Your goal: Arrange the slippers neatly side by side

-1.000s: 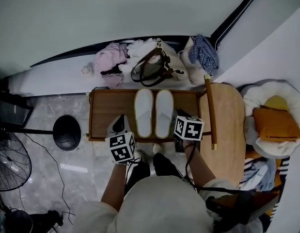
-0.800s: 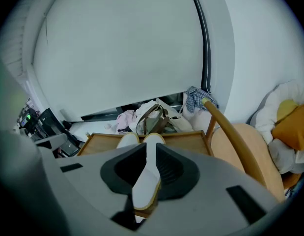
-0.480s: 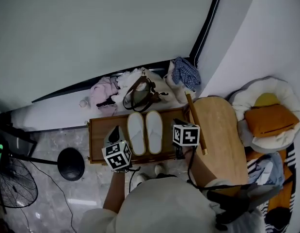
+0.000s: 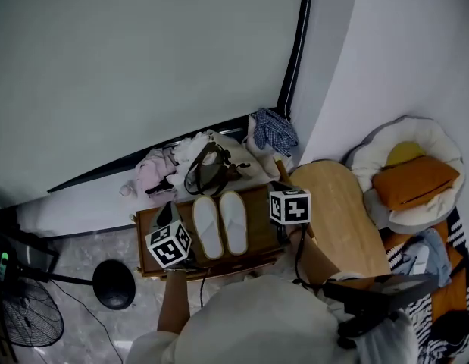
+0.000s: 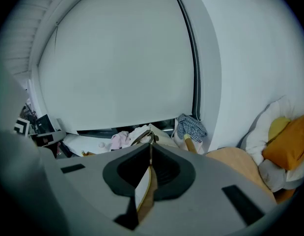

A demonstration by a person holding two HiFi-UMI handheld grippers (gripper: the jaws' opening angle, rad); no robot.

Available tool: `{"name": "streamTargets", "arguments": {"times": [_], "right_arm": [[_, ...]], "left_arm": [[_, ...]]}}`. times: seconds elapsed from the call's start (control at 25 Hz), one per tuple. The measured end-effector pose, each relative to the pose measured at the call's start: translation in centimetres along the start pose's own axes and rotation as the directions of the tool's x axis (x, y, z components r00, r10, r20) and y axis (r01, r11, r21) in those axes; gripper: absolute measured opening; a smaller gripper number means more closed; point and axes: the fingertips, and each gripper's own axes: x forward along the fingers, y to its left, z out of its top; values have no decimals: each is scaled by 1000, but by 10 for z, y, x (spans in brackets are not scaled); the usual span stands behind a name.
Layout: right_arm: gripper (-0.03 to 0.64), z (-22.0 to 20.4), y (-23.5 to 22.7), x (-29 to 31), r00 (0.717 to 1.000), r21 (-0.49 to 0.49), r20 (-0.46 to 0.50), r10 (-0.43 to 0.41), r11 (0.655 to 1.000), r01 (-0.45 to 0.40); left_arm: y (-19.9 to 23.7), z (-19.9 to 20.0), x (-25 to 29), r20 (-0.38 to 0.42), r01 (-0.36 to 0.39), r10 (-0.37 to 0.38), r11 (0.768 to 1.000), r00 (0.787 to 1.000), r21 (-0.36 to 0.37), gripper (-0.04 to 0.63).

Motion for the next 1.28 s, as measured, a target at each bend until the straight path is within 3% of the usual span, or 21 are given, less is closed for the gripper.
{"name": "streamTargets", "arguments": {"times": [0.76, 1.28], "right_arm": [[34, 11, 10, 5, 999, -29, 16, -32, 999, 32], [34, 0, 23, 8, 1000, -18, 10, -18, 1000, 18]], "left_arm": [[-1, -5, 15, -52, 57, -57, 998, 997, -3, 15], [7, -17, 9, -63, 49, -49, 999, 997, -12, 17]]}}
